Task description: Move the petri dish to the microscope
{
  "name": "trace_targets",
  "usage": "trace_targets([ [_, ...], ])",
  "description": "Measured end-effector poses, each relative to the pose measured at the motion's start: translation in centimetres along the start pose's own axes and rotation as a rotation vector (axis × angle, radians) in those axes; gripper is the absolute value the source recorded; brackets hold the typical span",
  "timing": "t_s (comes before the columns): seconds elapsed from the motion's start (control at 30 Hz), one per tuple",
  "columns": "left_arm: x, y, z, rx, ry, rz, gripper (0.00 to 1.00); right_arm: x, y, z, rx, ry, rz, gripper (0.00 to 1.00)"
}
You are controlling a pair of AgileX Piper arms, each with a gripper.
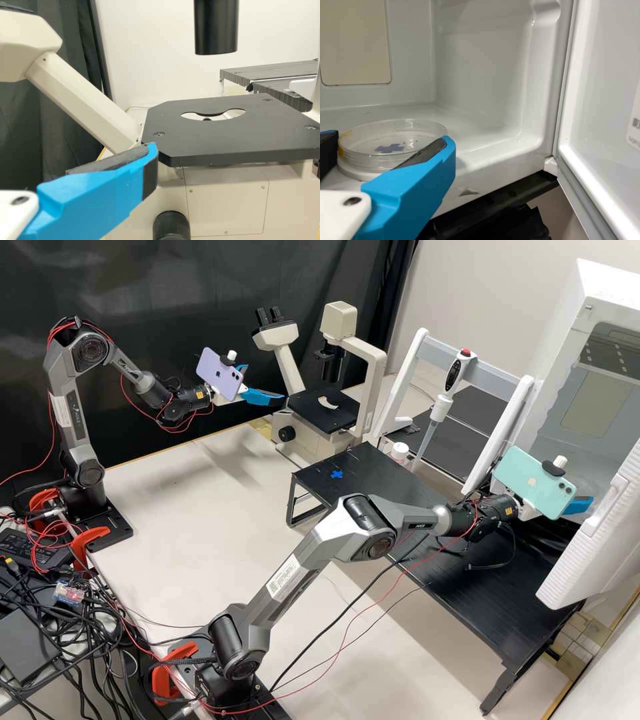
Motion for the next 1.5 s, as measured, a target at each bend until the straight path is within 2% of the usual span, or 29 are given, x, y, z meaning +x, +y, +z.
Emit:
trace_targets([
  [0.23,0.0,0.0,0.0,0.000,0.000,0.000,1.00,-0.9,0.5,0.3,0.009,0.005,0.005,0.00],
  [0.5,0.0,0.0,0.0,0.000,0.000,0.000,1.00,-2.4,2.3,0.7,0.055,-0.006,0.028,0.00],
  [0.6,0.0,0.0,0.0,0.000,0.000,0.000,1.00,-2.8,2.7,0.9,0.054,0.002,0.040,0.00],
  [0.67,0.0,0.0,0.0,0.000,0.000,0.000,1.00,-2.9,2.9,1.0,0.067,0.018,0.053,0.00],
  [0.9,0.0,0.0,0.0,0.000,0.000,0.000,1.00,-3.1,3.2,0.7,0.054,0.035,0.061,0.00],
  [1.1,0.0,0.0,0.0,0.000,0.000,0.000,1.00,-3.3,3.8,0.1,0.053,0.080,0.093,0.00],
  [1.37,0.0,0.0,0.0,0.000,0.000,0.000,1.00,-4.1,3.6,0.1,0.049,0.073,0.084,0.00],
  [1.5,0.0,0.0,0.0,0.000,0.000,0.000,1.00,-5.1,3.3,0.1,0.006,0.078,0.085,0.00],
])
